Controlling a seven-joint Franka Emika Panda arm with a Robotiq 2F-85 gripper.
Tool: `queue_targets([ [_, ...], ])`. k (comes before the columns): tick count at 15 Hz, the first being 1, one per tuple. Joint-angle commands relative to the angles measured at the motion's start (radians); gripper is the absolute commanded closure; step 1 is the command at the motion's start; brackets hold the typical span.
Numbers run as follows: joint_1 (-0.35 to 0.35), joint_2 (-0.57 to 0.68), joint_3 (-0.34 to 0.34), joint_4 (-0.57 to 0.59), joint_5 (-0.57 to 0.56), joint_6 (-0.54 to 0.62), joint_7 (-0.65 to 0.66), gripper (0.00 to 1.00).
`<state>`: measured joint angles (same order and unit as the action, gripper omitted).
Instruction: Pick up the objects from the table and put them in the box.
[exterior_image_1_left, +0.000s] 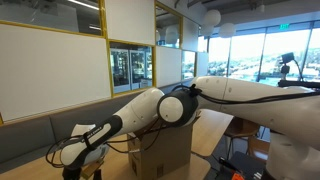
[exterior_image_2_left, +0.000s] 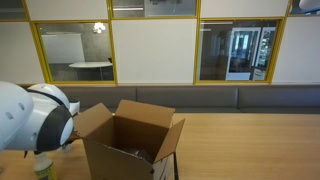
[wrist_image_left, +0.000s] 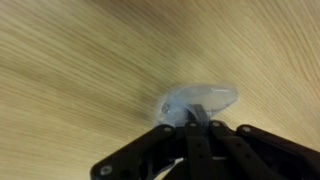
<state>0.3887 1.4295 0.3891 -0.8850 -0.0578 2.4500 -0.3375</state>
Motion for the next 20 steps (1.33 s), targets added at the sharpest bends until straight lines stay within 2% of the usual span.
queue_targets([
  [1, -0.032, -0.066, -0.067, -0.056, -0.024, 0.015, 0.034, 0.95],
  [6, -0.076, -0.18, -0.179, -0.139, -0.038, 0.052, 0.08, 0.96],
  [11, -0.098, -0.372, -0.296, -0.267, -0.05, 0.065, 0.149, 0.96],
  [16, -0.084, -0.567, -0.375, -0.383, -0.064, 0.046, 0.203, 0.96],
  [18, -0.066, -0.649, -0.417, -0.445, -0.088, 0.044, 0.236, 0.96],
  [20, -0.061, -0.726, -0.439, -0.504, -0.159, 0.033, 0.297, 0.96],
])
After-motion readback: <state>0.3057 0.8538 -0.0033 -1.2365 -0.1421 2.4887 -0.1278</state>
